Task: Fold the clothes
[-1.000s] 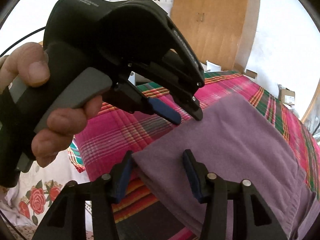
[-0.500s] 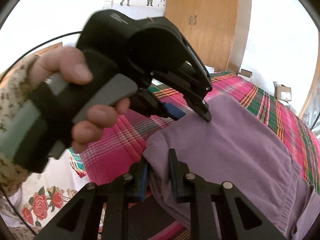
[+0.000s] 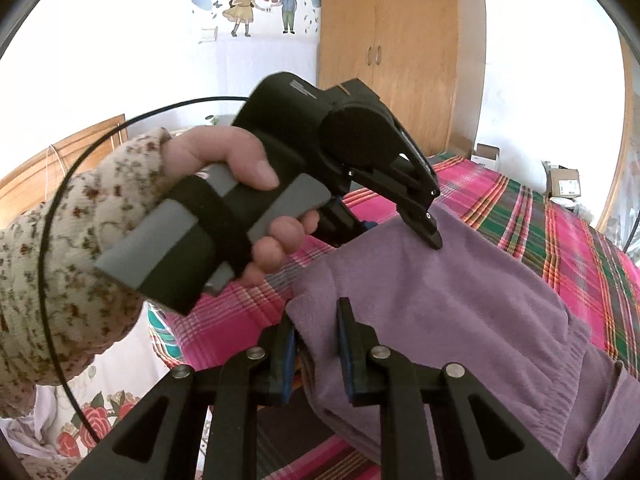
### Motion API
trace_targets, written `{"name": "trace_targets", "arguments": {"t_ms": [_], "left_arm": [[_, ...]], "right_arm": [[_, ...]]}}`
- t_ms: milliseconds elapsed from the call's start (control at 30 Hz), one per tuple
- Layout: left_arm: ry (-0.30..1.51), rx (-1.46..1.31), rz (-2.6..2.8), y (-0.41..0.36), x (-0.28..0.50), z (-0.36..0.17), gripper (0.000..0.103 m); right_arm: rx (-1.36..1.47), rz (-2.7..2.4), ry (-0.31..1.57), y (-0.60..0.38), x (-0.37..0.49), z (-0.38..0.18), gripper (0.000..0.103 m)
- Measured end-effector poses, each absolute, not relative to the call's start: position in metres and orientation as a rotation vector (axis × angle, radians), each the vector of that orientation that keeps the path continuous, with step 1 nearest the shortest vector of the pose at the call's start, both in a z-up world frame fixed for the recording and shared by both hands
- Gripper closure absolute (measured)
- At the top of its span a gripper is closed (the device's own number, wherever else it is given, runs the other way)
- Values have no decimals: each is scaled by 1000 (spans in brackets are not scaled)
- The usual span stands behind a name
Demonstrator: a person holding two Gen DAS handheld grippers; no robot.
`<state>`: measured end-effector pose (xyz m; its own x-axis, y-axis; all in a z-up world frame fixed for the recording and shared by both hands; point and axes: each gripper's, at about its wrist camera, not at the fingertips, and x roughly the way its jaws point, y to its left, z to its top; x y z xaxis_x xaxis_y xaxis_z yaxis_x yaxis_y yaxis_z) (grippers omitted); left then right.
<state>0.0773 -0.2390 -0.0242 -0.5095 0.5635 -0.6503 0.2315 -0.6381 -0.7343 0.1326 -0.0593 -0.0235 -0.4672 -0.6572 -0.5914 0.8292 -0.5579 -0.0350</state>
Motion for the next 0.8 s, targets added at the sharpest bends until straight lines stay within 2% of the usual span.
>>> {"name": "trace_targets", "arguments": {"t_ms": [700,800], "left_arm": [[-1311,-1405,2189,-236,74,-28,73],[-1312,-1392,2196,-235,73,-23,76]], "right_arm": [[649,-2094,363,-52,134,-22,84],[639,-2098,358,-50,133,-20,84]]}}
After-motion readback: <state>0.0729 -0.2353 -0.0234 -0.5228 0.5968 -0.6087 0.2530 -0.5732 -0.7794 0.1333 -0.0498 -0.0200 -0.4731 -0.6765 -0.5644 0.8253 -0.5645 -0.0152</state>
